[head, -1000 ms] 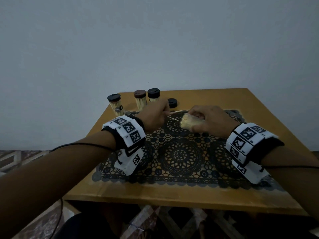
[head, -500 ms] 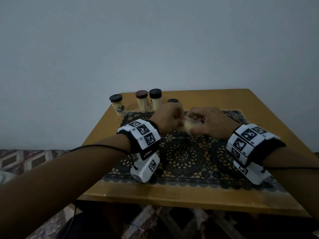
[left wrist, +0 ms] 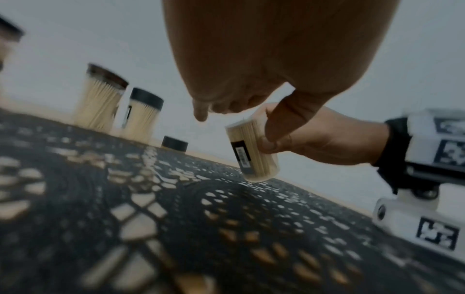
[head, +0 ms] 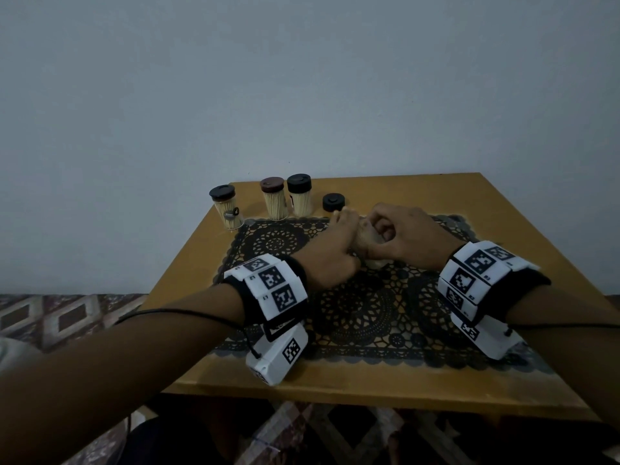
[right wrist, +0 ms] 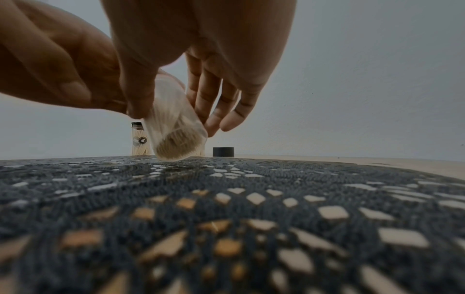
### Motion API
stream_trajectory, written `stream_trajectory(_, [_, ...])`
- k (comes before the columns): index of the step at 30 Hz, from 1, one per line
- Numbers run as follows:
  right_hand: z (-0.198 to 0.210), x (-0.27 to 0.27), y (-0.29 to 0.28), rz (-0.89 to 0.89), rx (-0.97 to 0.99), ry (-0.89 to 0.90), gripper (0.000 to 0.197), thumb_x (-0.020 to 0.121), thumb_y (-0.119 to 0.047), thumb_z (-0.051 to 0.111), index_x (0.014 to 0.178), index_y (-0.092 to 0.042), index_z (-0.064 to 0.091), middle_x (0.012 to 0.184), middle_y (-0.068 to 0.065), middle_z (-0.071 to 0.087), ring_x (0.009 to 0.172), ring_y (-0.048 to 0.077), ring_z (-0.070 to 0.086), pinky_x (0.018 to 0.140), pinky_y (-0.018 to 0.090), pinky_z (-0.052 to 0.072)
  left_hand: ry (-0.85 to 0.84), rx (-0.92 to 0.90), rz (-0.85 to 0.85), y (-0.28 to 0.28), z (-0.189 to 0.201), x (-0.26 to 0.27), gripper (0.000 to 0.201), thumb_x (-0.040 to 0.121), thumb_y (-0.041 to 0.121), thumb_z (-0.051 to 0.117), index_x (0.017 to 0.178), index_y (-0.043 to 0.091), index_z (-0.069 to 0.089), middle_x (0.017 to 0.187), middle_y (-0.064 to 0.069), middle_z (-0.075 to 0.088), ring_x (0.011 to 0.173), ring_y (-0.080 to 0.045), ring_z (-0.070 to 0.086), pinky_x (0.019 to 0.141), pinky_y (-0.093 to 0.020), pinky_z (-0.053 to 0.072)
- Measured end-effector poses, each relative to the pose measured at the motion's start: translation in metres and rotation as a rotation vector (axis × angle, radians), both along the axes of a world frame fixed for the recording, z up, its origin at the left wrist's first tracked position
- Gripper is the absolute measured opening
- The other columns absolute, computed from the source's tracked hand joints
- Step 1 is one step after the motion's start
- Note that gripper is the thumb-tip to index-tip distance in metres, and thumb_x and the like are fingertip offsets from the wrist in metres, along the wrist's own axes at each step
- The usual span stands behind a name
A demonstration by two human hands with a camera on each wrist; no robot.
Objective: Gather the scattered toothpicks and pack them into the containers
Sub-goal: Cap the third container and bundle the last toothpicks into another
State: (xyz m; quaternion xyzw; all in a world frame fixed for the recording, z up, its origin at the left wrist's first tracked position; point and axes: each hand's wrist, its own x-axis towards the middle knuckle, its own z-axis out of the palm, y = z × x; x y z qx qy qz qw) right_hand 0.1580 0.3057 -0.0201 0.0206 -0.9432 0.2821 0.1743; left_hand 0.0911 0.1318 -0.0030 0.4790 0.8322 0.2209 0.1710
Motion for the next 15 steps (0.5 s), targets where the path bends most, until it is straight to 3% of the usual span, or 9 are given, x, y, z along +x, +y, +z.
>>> stream_trajectory(2, [-0.0006,-0.0001,-0.0004,0.014,-0.001,-0.012,0.032,0.072,-0.026,0.083,0.09,-0.017,0.058,0.077,-0.006,0.06,0.069,0.021,0.059,0.062,0.037,0.049,0.079,-0.032,-0.022,0.0002,0.0024,0.0009,0.078,0.091,0.005,0.052,0.151,0.006,0.002,0.16,-0.014,0.0,0.148,-0.028,0.0,0.117,-0.038,0.018])
stream_trajectory(5, [0.001,0.0001,0.0008,-0.005,-0.025,-0.015,0.031,0.073,-0.024,0.081,0.092,-0.014,0.058,0.078,-0.005,0.06,0.068,0.017,0.055,0.061,0.033,0.046,0.07,-0.01,-0.053,0.0017,0.0042,0.0023,0.086,0.089,0.004,0.052,0.153,0.014,-0.005,0.156,-0.021,0.02,0.137,-0.037,0.03,0.1,-0.03,0.034])
stream_trajectory(7, [0.0019,0.0008,0.001,-0.012,-0.028,-0.028,0.032,0.074,-0.021,0.08,0.095,-0.012,0.059,0.083,-0.002,0.062,0.072,0.018,0.057,0.062,0.031,0.046,0.083,0.023,-0.091,0.002,0.0045,0.0,0.088,0.089,0.003,0.053,0.153,0.015,-0.006,0.151,-0.02,0.032,0.129,-0.034,0.042,0.087,-0.018,0.033])
stream_trajectory(9, [0.0023,0.001,0.0005,-0.012,-0.039,-0.032,0.03,0.074,-0.019,0.08,0.095,-0.012,0.059,0.085,0.0,0.063,0.074,0.018,0.058,0.062,0.03,0.046,0.108,0.051,-0.148,-0.0002,0.0066,-0.0006,0.086,0.089,0.002,0.055,0.153,0.014,-0.001,0.147,-0.017,0.039,0.125,-0.029,0.048,0.088,-0.014,0.033])
stream_trajectory(11, [0.0026,0.0005,0.0007,-0.035,-0.047,-0.028,0.03,0.073,-0.021,0.079,0.096,-0.014,0.06,0.084,0.0,0.064,0.072,0.017,0.058,0.06,0.03,0.045,0.121,0.115,-0.163,-0.0033,0.0082,-0.0006,0.083,0.086,0.002,0.055,0.153,0.016,0.008,0.142,-0.016,0.047,0.12,-0.032,0.052,0.096,-0.03,0.044])
stream_trajectory(13, [0.0031,-0.0001,0.0019,-0.065,-0.039,-0.033,0.03,0.073,-0.022,0.079,0.094,-0.016,0.059,0.081,-0.002,0.063,0.066,0.012,0.055,0.055,0.026,0.041,0.132,0.229,-0.133,-0.0056,0.0077,0.0,0.075,0.081,0.005,0.053,0.149,0.017,0.023,0.136,-0.016,0.053,0.115,-0.035,0.057,0.094,-0.047,0.048])
stream_trajectory(15, [0.0036,0.0004,0.0012,-0.05,-0.017,-0.044,0.03,0.073,-0.023,0.079,0.093,-0.017,0.057,0.081,-0.004,0.062,0.067,0.009,0.055,0.055,0.022,0.039,0.12,0.282,-0.11,-0.0059,0.0063,0.0016,0.069,0.082,0.003,0.054,0.146,0.016,0.031,0.136,-0.012,0.053,0.119,-0.03,0.055,0.098,-0.046,0.047])
